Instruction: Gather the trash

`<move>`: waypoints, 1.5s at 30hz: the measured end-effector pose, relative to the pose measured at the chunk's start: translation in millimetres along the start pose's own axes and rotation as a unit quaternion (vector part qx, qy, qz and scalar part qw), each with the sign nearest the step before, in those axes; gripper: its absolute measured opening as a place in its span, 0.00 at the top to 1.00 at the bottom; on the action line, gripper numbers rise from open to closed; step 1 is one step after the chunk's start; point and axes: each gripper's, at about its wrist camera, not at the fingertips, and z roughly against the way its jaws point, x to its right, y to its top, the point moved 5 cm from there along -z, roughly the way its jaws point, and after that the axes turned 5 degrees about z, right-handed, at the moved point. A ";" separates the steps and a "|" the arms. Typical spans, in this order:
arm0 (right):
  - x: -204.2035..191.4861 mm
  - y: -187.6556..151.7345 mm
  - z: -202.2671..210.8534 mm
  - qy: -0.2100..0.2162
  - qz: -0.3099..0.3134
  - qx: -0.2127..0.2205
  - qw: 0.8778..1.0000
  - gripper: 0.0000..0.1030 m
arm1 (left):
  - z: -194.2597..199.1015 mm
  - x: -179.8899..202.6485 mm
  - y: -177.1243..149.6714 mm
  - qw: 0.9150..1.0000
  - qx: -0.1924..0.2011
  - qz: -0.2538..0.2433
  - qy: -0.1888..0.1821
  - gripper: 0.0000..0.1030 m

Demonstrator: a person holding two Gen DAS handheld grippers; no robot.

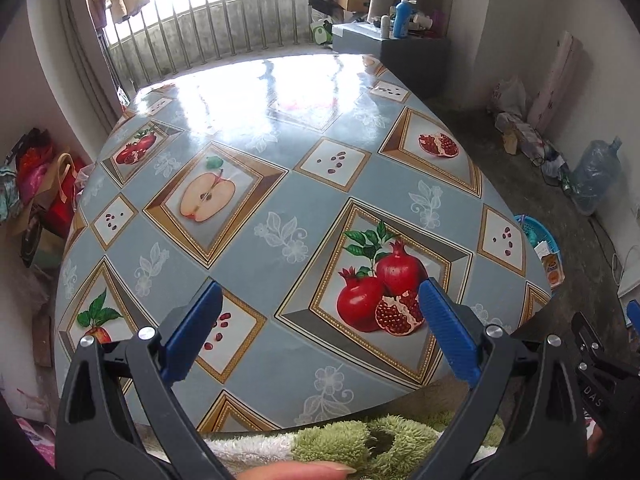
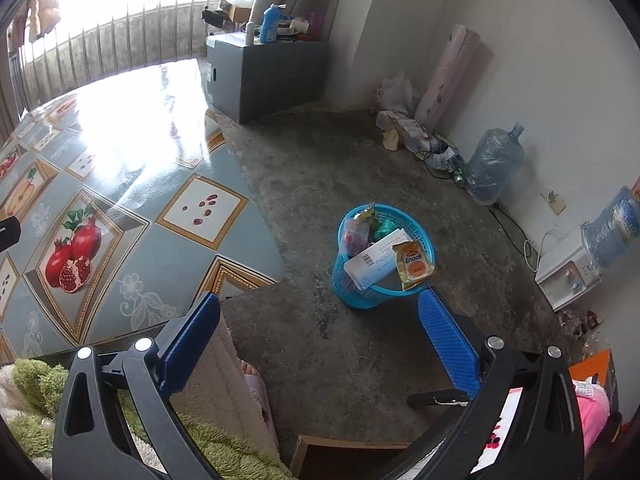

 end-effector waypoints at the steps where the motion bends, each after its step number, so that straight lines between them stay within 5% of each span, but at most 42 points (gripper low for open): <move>1: 1.5 0.3 -1.6 0.000 -0.002 -0.001 1.000 0.06 | -0.7 0.9 -0.1 1.000 -0.001 -0.002 0.001 0.09; 20: -0.1 2.1 -3.4 0.008 0.002 0.004 1.000 0.06 | 1.8 13.0 -0.7 1.000 0.001 -0.025 0.000 0.09; 45: -22.7 23.4 10.6 0.029 0.038 0.029 0.998 0.06 | 4.2 -17.5 2.2 1.000 -0.001 0.022 0.017 0.09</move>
